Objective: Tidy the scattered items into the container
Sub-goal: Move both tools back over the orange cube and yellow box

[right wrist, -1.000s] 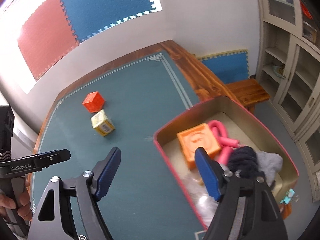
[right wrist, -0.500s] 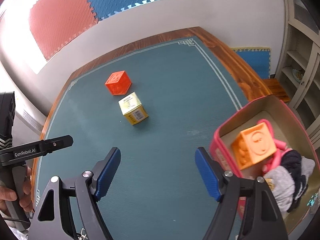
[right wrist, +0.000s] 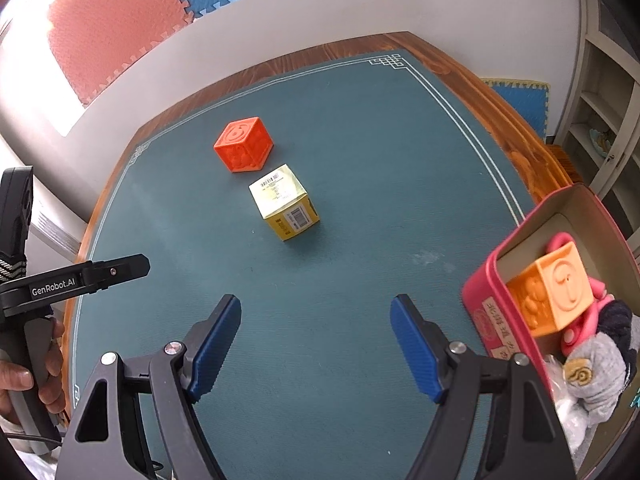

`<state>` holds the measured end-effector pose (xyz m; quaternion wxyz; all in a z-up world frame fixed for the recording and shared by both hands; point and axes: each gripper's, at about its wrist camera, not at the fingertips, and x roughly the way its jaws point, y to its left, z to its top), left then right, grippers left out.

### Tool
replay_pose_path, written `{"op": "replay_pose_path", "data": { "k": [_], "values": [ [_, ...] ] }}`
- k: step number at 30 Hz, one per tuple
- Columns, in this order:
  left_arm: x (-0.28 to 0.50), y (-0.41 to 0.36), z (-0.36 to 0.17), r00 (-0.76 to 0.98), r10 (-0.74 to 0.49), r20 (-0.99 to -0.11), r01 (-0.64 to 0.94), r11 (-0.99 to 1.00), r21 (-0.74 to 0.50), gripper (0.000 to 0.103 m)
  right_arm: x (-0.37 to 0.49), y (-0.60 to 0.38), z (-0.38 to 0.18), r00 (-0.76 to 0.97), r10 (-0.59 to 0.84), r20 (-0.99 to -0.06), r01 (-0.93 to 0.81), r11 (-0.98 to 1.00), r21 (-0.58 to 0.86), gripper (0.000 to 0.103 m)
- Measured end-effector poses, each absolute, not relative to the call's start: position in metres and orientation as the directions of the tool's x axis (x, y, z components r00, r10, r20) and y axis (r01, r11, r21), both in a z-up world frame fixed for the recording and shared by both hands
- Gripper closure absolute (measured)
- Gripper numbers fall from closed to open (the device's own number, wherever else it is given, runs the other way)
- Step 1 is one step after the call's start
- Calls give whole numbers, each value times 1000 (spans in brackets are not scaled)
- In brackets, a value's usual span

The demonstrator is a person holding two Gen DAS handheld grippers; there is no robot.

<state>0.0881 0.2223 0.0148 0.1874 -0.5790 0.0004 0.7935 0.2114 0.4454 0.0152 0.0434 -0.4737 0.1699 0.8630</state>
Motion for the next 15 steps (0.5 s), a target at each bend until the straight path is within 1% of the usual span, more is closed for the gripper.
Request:
{"op": "replay_pose_path", "data": {
  "k": [15],
  "values": [
    [38, 234, -7, -189, 325, -927, -323, -912, -254, 29, 177, 439, 3, -510, -91, -855, -242, -939, 244, 23]
  ]
}}
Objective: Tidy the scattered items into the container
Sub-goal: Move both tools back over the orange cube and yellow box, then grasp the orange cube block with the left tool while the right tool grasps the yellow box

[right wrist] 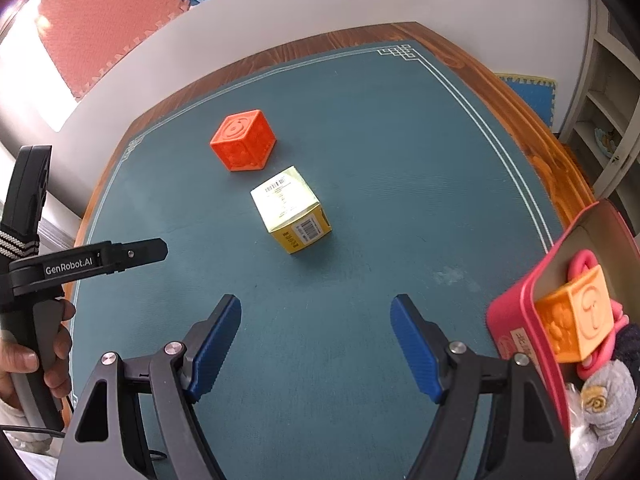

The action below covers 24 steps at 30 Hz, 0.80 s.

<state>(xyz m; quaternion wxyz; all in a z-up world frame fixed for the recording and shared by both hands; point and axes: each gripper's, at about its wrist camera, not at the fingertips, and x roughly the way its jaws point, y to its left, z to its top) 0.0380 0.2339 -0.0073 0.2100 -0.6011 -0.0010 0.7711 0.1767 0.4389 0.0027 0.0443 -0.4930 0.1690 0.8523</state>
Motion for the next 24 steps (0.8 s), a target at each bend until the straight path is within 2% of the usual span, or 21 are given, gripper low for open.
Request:
{"op": "replay_pose_path", "data": {
  "k": [24],
  "values": [
    [-51, 310, -23, -164, 391, -906, -431, -854, -291, 29, 149, 449, -21, -478, -78, -875, -303, -920, 248, 23]
  ]
}}
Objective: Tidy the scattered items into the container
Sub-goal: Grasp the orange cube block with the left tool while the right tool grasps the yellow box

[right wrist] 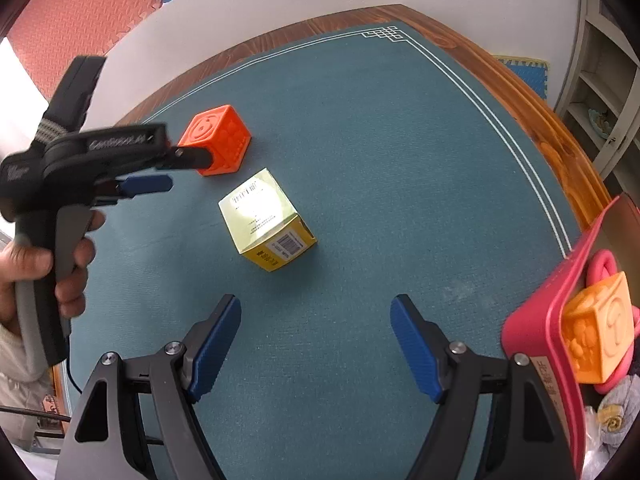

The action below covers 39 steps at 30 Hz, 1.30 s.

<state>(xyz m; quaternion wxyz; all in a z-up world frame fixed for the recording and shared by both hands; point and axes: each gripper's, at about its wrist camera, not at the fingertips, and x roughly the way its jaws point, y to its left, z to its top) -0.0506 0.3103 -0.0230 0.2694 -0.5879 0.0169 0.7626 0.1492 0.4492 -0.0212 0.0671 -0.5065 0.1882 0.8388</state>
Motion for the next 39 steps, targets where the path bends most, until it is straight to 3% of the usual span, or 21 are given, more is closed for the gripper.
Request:
{"op": "replay_pose_path", "data": {
  "k": [13, 15, 18, 36, 39],
  "values": [
    [-71, 332, -29, -251, 357, -900, -500, -844, -196, 30, 132, 449, -22, -492, -70, -868, -287, -928, 238, 23],
    [-74, 333, -32, -238, 370, -898, -495, -842, -216, 48, 130, 449, -21, -502, -61, -863, -284, -931, 231, 23],
    [-75, 334, -32, -247, 372, -895, -497, -841, -212, 48, 125, 448, -20, -512, -55, -857, -270, -937, 221, 32],
    [-54, 287, -16, -261, 341, -903, -434, -877, -206, 48, 80, 426, -35, -510, -90, -856, -91, -983, 158, 32],
    [-45, 277, -14, -261, 336, -905, -418, -884, -208, 48, 81, 427, -43, -484, -103, -869, -94, -981, 169, 50]
  ]
}}
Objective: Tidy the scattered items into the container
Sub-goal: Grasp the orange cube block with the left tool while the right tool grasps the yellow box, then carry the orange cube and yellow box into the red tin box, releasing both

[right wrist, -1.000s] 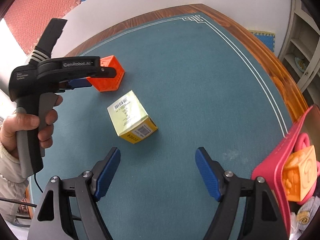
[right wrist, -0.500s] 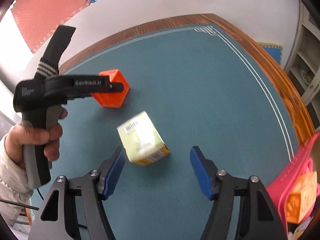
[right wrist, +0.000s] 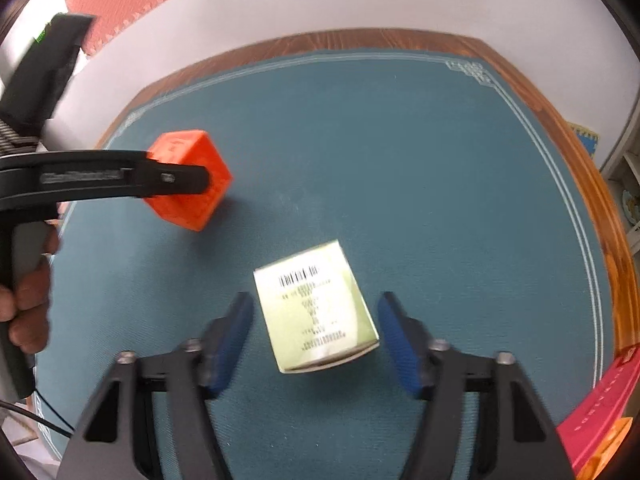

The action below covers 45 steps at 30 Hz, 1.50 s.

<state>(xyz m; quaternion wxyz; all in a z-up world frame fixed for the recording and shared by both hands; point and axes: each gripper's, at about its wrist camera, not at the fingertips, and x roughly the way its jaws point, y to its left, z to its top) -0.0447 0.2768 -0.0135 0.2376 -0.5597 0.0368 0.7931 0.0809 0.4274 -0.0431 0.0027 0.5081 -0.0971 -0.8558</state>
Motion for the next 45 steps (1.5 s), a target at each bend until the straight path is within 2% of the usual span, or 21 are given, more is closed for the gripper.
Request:
{"op": "replay_pose_path", "data": {
  "k": [7, 17, 33, 40, 45],
  "values": [
    [-18, 264, -7, -260, 319, -911, -400, -895, -199, 48, 104, 432, -29, -520, -118, -846, -122, -970, 210, 52],
    [42, 273, 16, -260, 329, -908, -455, -871, -185, 48, 166, 430, 0, -576, -99, -812, -149, -963, 224, 52],
    [133, 343, 44, -244, 384, -891, -569, -801, -189, 48, 287, 541, 42, -642, 98, -760, -389, -896, 213, 52],
    [159, 366, 55, -257, 397, -881, -582, -792, -187, 48, 302, 598, 49, -627, 162, -762, -455, -870, 190, 52],
    [172, 363, 57, -279, 382, -881, -551, -815, -179, 48, 281, 621, 49, -628, 171, -759, -439, -883, 165, 52]
  ]
}}
